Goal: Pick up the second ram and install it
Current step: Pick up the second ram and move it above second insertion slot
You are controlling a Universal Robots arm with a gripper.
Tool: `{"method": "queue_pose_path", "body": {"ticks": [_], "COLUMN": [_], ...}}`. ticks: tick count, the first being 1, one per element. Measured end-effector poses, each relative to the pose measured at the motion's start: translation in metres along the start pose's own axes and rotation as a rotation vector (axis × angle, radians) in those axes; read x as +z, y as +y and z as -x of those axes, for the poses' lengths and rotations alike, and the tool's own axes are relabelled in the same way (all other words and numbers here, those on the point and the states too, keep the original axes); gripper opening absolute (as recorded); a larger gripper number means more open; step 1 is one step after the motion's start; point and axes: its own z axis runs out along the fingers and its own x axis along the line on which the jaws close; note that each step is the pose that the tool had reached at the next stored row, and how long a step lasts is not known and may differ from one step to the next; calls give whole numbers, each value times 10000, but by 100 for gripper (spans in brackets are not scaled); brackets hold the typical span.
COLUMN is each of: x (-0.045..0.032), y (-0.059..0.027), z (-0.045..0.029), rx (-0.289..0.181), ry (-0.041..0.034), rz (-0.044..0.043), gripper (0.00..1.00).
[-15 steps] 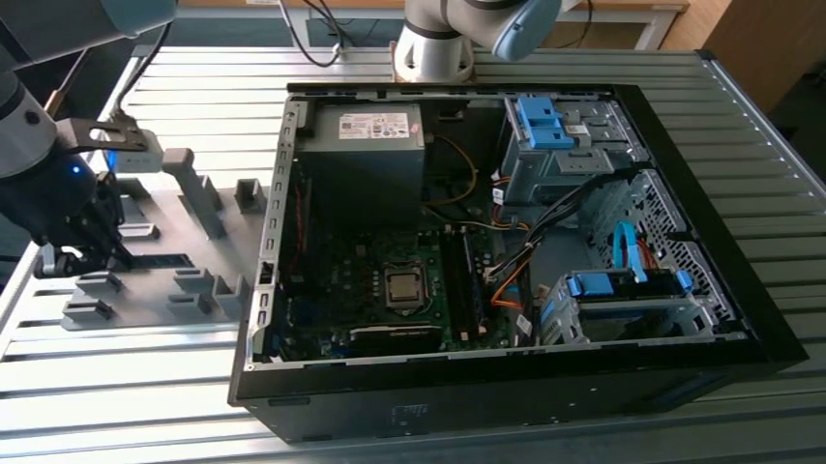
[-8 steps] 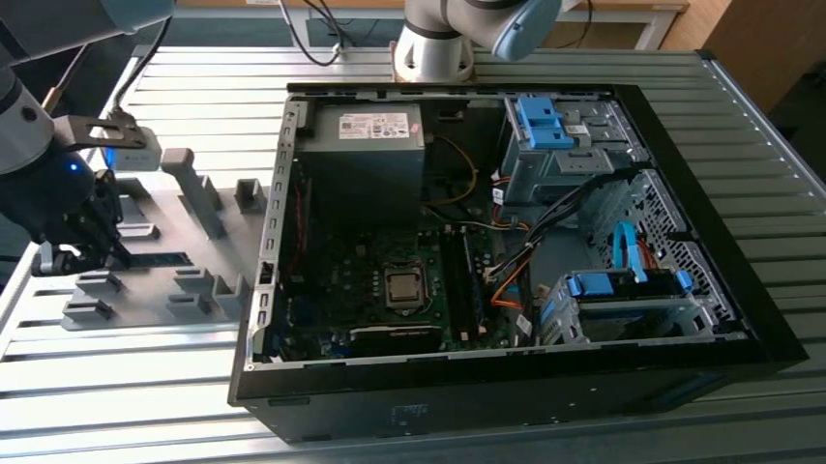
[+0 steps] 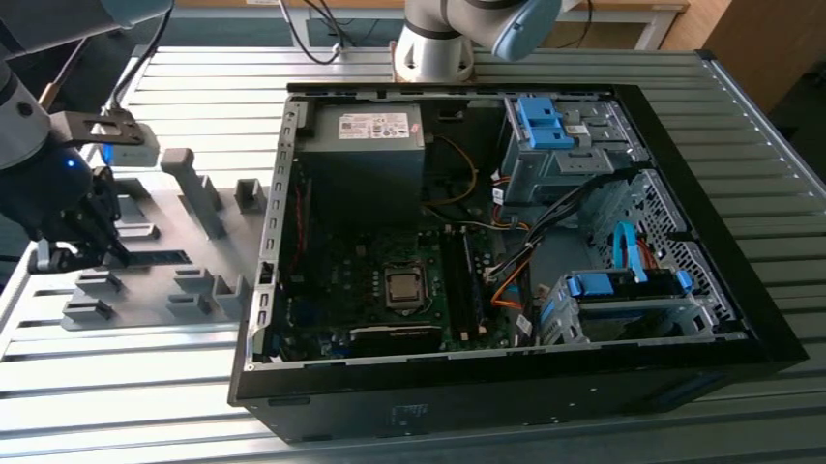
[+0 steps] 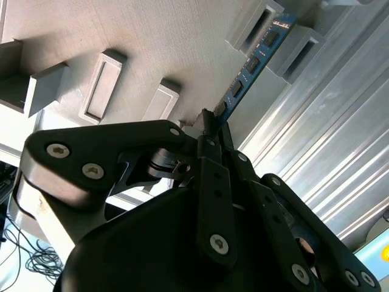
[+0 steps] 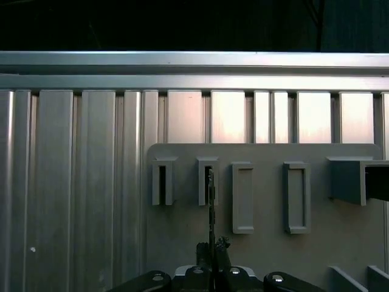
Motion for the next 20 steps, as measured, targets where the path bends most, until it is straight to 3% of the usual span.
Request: {"method": "queue_pose_path", "body": {"ticks": [20], "x": [-113], "y": [1], "z": [1], "rx": [0], "ry": [0], "rz": [-1], "gripper": [14]}}
